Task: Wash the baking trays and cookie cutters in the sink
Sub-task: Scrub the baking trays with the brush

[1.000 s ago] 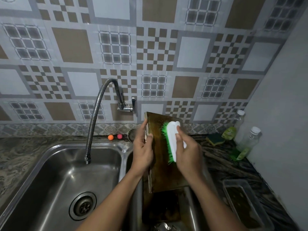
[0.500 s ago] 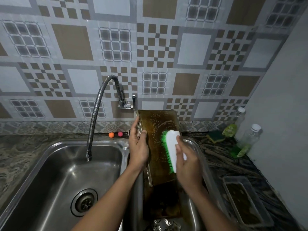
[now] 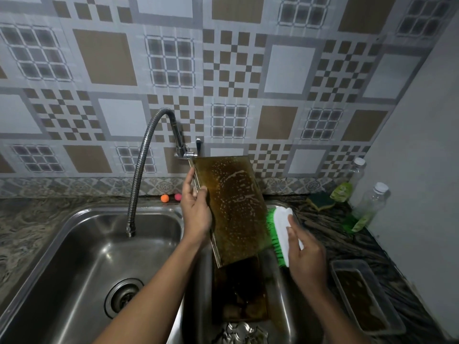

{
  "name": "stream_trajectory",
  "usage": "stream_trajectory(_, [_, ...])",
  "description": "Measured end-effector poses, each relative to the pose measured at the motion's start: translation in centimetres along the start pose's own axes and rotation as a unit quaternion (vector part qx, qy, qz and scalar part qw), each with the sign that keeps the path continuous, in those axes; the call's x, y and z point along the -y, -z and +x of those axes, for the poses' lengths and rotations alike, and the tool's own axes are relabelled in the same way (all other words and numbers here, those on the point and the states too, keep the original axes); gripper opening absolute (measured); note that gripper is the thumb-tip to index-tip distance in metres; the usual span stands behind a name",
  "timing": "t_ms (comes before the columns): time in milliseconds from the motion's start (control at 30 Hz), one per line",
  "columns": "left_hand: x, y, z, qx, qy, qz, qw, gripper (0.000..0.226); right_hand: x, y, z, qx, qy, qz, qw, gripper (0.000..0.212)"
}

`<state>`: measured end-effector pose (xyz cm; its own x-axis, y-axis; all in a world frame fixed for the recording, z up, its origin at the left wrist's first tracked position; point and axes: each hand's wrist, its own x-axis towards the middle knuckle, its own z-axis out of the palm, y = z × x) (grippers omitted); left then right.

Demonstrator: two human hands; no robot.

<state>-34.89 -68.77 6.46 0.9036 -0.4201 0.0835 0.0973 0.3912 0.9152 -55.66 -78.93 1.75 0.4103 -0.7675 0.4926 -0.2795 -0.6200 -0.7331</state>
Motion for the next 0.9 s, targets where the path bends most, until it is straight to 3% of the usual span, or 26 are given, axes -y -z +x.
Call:
stream_trajectory(133, [0.6,-0.2,-0.9,0.028,0.008,0.016,0.999,0.05,2.7,0.6,3.0,-0.016,0.027,0.052,0.998,0.036])
stream_trajectory(300, [1.7,-1.2,-2.4,0.085,0.011,0.051,0.995,0.048,7.3,-2.1,5.7,0.093,0.1,-0.005,0.991,0.037])
stream_trajectory(367, [1.7,-1.5,-2.7,0.091,0.0,0.076,0.993,0.049,8.2,-3.3,6.3,0.097,0.115,-0.021,0.988,0.037])
stream_trajectory(467, [1.9,-1.5,-2.9,0.101,-0.004,0.082,0.991,0.051,8.2,-4.1,7.4,0.074,0.097,-0.036,0.992,0.037])
stream_trajectory(700, [1.1,-1.2,-2.5,0.119,0.005,0.048,0.992,0.049,4.0,-2.6,10.3,0.022,-0.063,-0.03,0.997,0.037])
stream_trajectory(800, [1.5,-1.7,-2.2,0.131,-0.018,0.056,0.99,0.049,5.4,-3.1,9.1,0.029,-0.059,0.002,0.998,0.036])
stream_trajectory(900, [2.0,-2.1,-2.1,0.117,-0.018,0.053,0.992,0.047,7.7,-4.5,6.6,0.066,-0.002,0.031,0.997,0.038])
